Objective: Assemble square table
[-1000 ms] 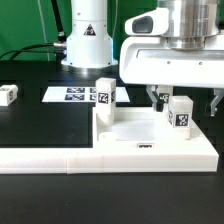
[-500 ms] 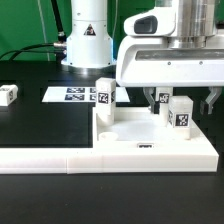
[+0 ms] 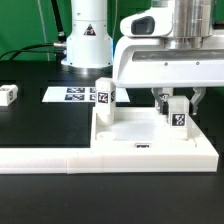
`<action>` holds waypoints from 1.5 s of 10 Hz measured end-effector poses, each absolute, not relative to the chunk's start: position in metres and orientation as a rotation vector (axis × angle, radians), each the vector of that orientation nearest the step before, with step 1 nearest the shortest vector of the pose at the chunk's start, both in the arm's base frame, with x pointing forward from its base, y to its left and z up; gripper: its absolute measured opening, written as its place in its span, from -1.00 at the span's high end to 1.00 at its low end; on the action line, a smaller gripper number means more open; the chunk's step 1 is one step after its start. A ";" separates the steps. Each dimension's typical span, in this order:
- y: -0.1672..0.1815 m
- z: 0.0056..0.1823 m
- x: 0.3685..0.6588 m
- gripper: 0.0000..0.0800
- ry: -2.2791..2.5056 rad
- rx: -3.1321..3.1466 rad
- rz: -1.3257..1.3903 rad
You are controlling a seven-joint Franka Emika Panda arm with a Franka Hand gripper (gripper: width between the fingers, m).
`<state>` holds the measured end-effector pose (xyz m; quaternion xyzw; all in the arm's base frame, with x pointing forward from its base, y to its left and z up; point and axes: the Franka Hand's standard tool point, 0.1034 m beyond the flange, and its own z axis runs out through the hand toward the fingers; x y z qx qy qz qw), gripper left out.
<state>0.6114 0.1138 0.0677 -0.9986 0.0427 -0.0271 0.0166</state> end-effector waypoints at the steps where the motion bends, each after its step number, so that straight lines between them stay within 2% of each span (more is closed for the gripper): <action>1: 0.114 0.068 0.611 0.28 0.137 -3.104 -0.084; 6: 0.119 0.067 0.611 0.28 1.090 -2.868 -0.090; 10: 0.121 0.067 0.611 0.28 1.649 -2.569 -0.055; 14: 0.121 0.067 0.612 0.28 1.859 -2.411 -0.041; 15: 0.121 0.067 0.611 -0.16 1.810 -2.449 -0.043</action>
Offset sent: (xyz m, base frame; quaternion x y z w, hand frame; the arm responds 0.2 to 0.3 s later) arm -0.0150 0.0029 -0.0029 -0.0036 0.0178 0.3657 0.9306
